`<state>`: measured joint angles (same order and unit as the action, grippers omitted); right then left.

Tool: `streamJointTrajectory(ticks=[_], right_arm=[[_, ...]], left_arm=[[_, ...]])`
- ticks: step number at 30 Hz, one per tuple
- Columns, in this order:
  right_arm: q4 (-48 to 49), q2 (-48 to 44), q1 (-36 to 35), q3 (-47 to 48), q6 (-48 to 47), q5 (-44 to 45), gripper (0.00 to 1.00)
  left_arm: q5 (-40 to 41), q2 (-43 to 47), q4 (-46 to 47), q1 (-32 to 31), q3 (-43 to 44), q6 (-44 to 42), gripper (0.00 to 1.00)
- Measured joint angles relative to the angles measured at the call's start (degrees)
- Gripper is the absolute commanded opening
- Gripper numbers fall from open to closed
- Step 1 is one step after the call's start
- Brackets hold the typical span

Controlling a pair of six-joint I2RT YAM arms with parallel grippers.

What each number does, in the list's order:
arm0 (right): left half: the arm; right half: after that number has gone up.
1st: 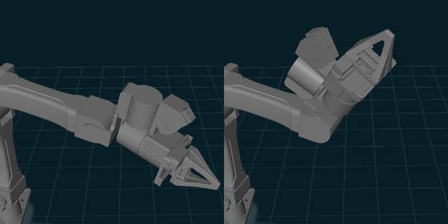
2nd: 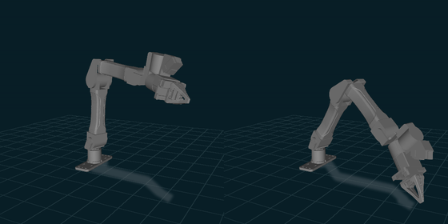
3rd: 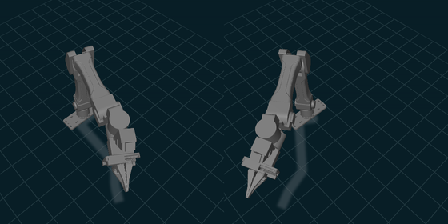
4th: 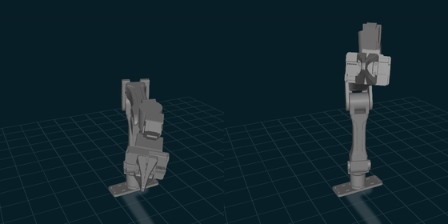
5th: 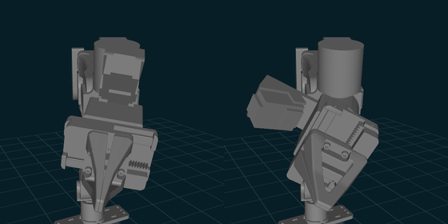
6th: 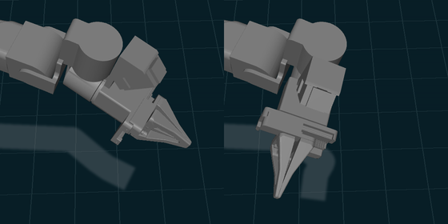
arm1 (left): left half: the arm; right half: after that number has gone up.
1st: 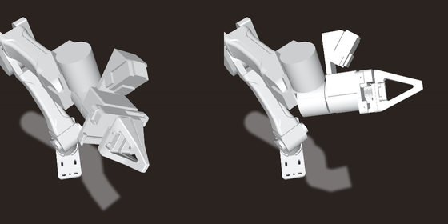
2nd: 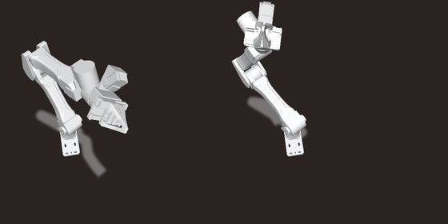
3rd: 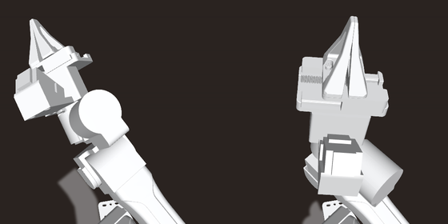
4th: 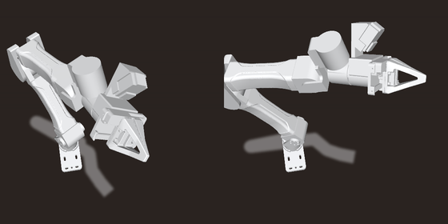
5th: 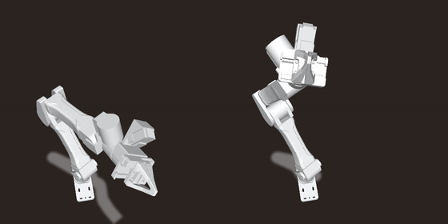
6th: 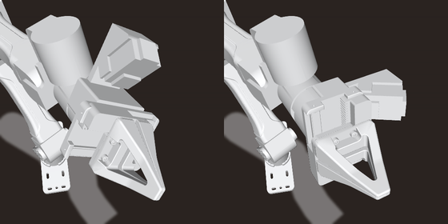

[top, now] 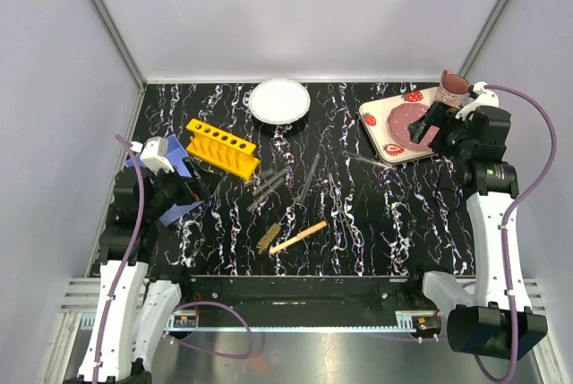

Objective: Organize the chemistry lab equipment

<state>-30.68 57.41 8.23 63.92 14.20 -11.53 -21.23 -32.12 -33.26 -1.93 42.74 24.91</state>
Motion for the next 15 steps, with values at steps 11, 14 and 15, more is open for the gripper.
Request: streamJointTrajectory(ticks=[11,14,15], right_arm=[[0.0,1.2,0.0,0.0,-2.7,-10.5,1.0],[0.0,1.7,0.0,0.0,-7.6,-20.8,1.0],[-0.1,1.9,0.0,0.0,-9.6,-24.7,1.0]], left_arm=[[-5.4,-3.8,0.1,-1.6,0.1,2.4,0.99],[-5.0,-5.0,0.2,-5.4,0.4,3.0,0.99],[-4.7,-5.6,0.2,-7.1,0.5,3.2,0.99]])
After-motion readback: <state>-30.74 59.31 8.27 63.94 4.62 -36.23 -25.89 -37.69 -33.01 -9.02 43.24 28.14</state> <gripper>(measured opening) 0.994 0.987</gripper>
